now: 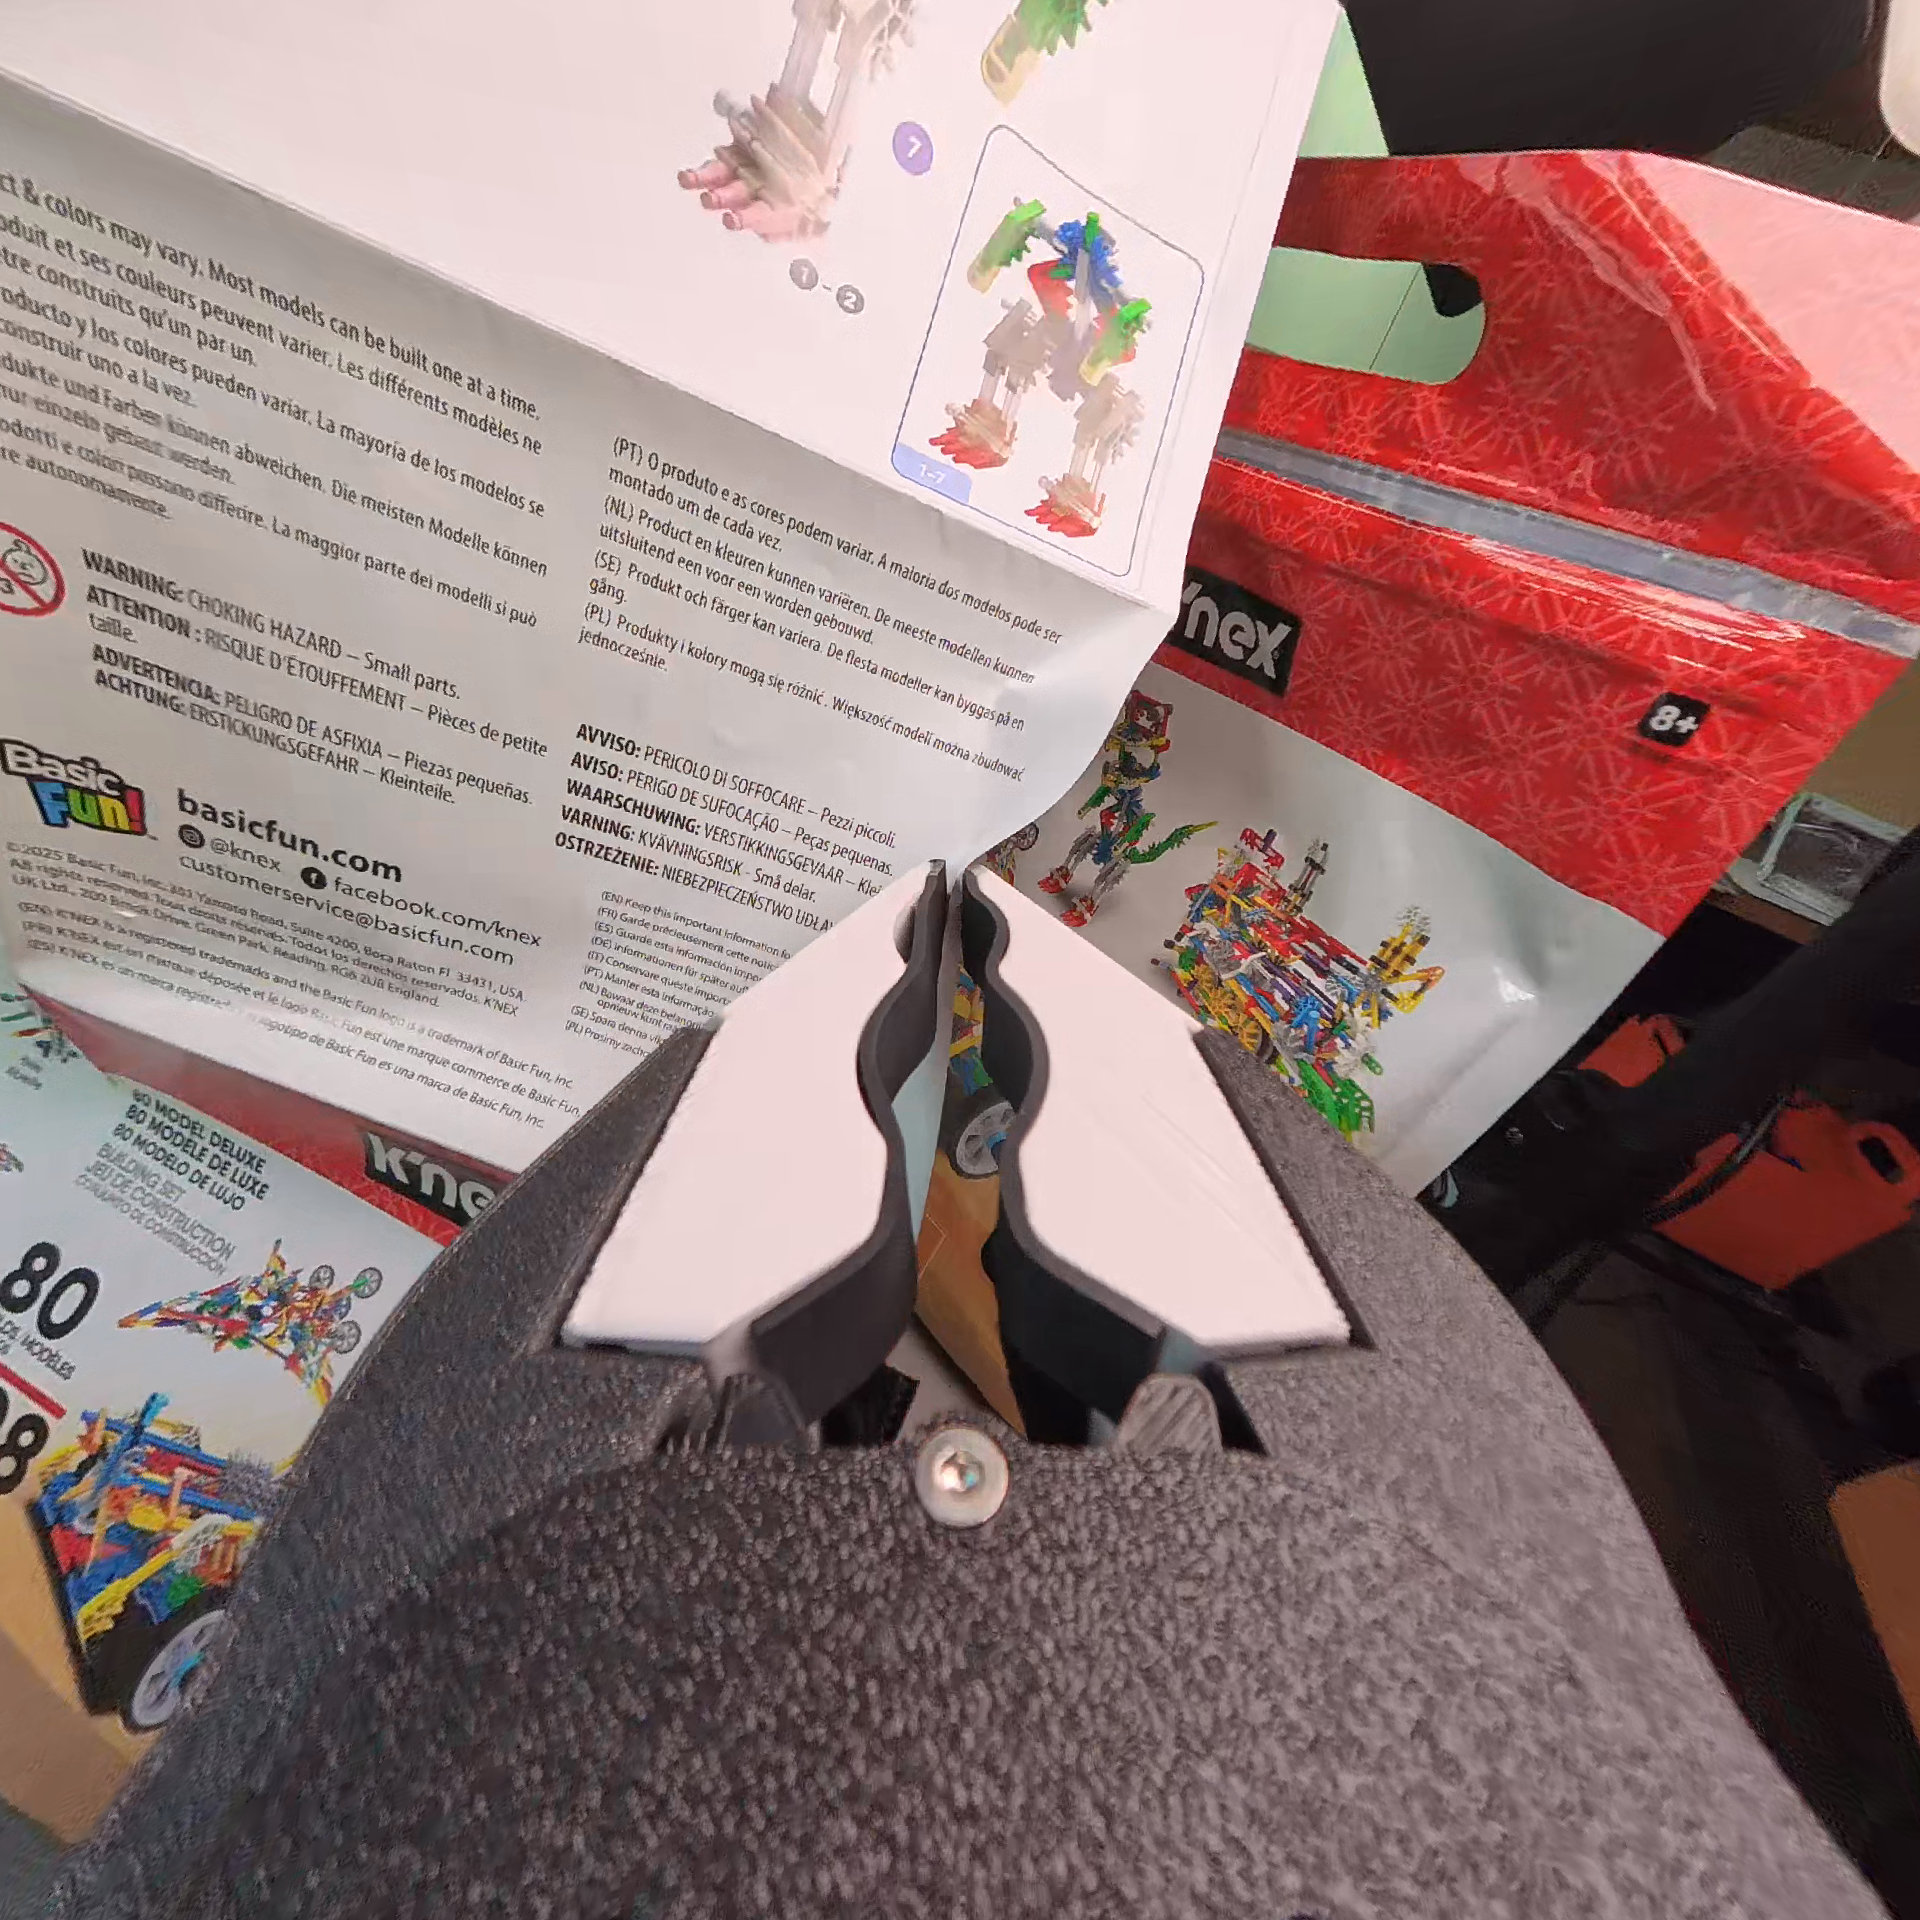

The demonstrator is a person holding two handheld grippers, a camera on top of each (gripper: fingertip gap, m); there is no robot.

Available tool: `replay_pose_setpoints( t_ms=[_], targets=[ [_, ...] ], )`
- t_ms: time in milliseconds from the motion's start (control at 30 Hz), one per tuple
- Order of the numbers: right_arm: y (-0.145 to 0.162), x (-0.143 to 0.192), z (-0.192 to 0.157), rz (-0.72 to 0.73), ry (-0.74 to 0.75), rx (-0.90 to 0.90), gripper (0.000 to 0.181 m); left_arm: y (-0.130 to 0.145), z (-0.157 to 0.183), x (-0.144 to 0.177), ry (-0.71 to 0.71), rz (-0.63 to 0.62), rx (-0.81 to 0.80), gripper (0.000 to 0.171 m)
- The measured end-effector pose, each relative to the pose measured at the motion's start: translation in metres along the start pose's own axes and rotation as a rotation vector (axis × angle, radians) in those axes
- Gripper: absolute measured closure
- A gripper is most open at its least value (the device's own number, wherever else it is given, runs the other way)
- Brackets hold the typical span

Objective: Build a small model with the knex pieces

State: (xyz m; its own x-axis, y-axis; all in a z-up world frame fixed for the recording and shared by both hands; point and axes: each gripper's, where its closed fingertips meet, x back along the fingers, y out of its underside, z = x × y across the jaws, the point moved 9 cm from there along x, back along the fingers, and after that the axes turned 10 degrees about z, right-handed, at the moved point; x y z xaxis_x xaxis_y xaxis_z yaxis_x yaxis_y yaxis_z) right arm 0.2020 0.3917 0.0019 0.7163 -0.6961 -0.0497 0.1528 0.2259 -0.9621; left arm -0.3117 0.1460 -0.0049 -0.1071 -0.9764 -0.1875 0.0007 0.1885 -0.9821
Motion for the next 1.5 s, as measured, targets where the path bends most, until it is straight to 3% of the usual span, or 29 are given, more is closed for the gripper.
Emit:
replay_pose_setpoints(
  t_ms=[267,633,933,1167,1333,1500],
  targets=[
    [0.009,-0.003,0.001,0.040,0.088,0.099,0.181,0.003,0.013,0.012,0.074,0.030,-0.125,0.171],
    [0.012,-0.004,0.007,0.027,0.120,0.052,0.181,0.004,0.022,0.008,0.068,0.049,-0.183,0.171],
    [0.000,-0.020,0.024,0.131,0.224,0.079,0.181,-0.001,0.030,-0.005,0.060,0.102,-0.253,0.171],
    [0.013,-0.022,0.030,0.131,0.190,0.039,0.181,0.007,0.038,-0.011,0.065,0.099,-0.308,0.171],
    [-0.006,-0.021,0.039,0.221,0.149,-0.079,0.181,-0.013,0.031,-0.016,0.024,0.168,-0.284,0.171],
    [-0.032,-0.018,0.044,0.341,0.152,-0.087,0.181,-0.035,0.034,-0.014,0.019,0.268,-0.309,0.171]
  ],
)
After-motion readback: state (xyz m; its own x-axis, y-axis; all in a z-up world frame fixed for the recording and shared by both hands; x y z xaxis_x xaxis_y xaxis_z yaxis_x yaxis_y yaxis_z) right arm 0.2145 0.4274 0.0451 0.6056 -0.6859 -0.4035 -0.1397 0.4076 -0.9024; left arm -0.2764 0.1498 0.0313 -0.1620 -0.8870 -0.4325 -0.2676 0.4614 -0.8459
